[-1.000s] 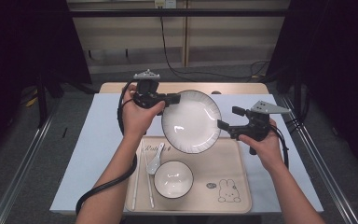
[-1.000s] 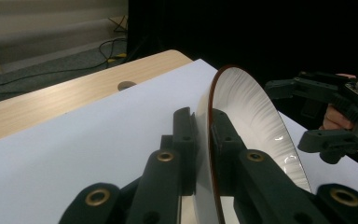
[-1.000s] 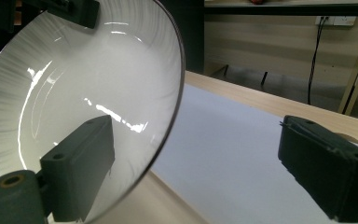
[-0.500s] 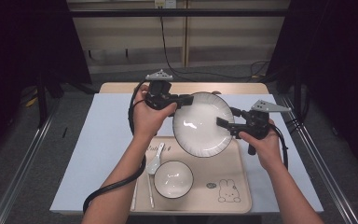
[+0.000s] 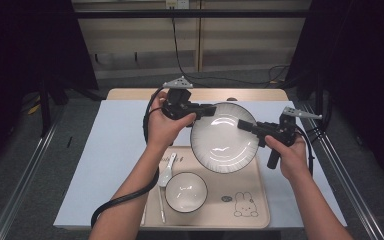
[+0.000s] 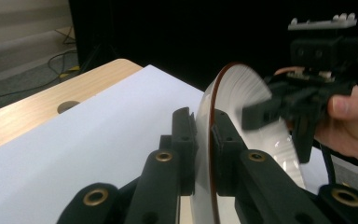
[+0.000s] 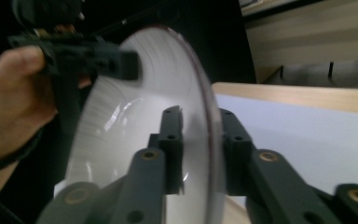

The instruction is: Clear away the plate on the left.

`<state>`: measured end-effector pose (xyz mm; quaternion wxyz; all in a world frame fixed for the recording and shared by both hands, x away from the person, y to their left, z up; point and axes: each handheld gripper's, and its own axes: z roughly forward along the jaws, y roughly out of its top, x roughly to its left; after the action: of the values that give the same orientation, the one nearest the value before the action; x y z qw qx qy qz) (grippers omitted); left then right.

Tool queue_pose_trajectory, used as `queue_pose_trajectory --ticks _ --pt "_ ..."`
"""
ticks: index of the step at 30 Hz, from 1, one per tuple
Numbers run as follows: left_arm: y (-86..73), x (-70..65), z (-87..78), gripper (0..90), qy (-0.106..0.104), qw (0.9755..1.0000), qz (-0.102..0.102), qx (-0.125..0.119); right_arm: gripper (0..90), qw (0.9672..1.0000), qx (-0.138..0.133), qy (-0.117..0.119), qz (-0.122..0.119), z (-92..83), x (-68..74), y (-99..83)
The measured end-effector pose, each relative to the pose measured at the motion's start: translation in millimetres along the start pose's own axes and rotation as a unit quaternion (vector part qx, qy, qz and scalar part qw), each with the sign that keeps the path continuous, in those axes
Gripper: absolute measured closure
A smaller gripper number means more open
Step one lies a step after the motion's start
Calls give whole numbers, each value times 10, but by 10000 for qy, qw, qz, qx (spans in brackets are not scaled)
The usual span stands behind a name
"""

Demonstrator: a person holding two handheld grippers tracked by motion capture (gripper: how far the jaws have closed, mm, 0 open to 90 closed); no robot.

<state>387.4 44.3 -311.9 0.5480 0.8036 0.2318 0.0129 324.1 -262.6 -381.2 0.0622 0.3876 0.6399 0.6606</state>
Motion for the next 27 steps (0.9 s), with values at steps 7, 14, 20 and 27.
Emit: queue_pose_trajectory --ticks 7,14,20,27 --pt "-62 44 77 809 -105 9998 111 -129 817 9985 23 -403 -358 -99 140 142" --pt "-126 99 90 663 70 9998 4 -184 818 9932 -4 -947 -680 -84 244 188" --pt "-211 188 36 404 203 9993 -88 -302 817 9919 -34 -1125 -582 -146 176 192" --pt "-302 275 -78 211 650 9974 -13 -315 817 9901 -58 -1280 -575 -189 132 170"
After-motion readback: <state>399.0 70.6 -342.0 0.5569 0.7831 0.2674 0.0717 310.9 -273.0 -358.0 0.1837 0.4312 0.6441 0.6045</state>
